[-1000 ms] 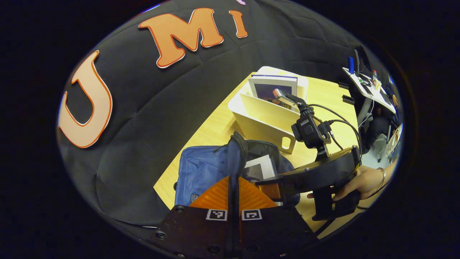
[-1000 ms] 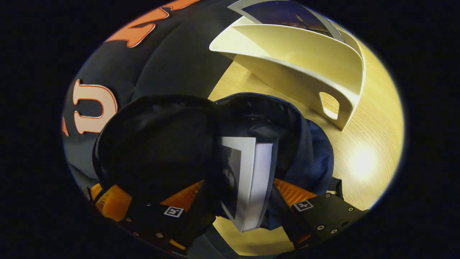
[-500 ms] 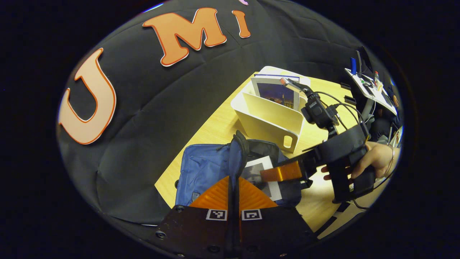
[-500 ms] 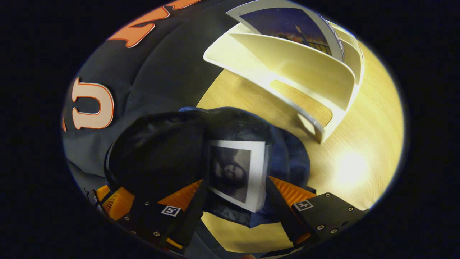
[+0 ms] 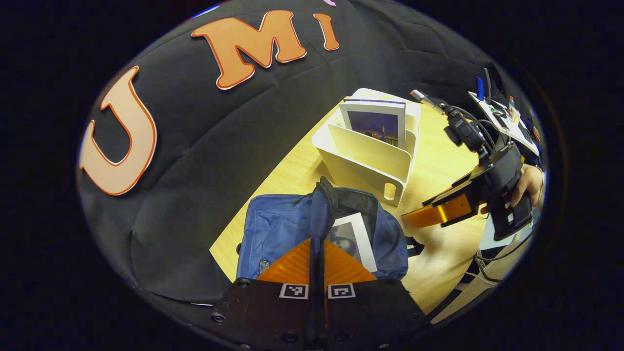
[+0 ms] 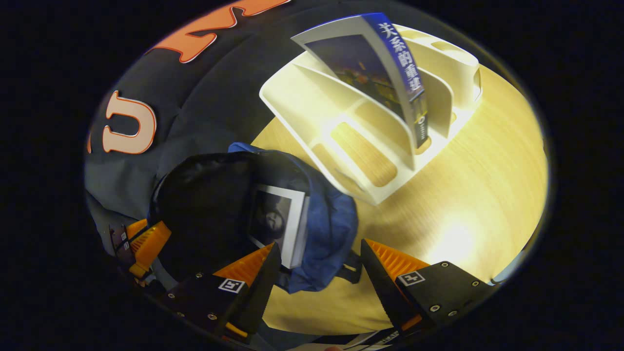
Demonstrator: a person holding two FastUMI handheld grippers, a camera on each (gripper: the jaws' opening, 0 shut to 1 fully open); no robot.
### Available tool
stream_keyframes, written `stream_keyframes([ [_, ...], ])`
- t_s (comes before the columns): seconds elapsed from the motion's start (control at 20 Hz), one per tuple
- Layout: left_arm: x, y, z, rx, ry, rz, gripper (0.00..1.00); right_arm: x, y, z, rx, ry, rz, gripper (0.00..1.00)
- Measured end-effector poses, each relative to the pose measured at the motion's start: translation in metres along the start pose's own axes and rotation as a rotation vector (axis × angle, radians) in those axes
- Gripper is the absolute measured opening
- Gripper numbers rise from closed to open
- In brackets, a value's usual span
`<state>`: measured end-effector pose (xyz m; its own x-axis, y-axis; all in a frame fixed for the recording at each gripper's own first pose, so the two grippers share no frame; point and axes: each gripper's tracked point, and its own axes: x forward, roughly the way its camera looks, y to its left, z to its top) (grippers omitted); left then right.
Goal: Open the schoolbag, grab two books from the bookshelf and put them into the schoolbag.
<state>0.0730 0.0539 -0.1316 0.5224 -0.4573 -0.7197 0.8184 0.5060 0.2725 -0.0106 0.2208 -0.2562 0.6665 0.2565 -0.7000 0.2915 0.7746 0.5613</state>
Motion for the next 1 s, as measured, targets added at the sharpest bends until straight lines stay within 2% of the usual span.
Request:
stream_keyframes([
  [0.35,0.003,-0.006,-0.004,-0.024,0.012,-0.001,0.01,-0.066,-0.087,0.053,-0.16,-0.14,-0.178,0.98],
  [0.55,0.005,-0.008,-0.006,-0.047,0.021,0.0,0.0,-0.11,-0.108,0.101,-0.271,-0.231,-0.252,0.98],
  [0.65,0.005,-0.007,-0.008,-0.061,0.028,0.005,0.0,-0.129,-0.107,0.126,-0.324,-0.263,-0.277,0.98],
  [0.85,0.008,-0.005,-0.012,-0.088,0.037,0.004,0.0,-0.156,-0.079,0.172,-0.422,-0.312,-0.269,0.97],
  [1.0,0.013,-0.006,-0.016,-0.111,0.044,-0.002,0.0,-0.162,-0.037,0.203,-0.491,-0.324,-0.215,0.98],
])
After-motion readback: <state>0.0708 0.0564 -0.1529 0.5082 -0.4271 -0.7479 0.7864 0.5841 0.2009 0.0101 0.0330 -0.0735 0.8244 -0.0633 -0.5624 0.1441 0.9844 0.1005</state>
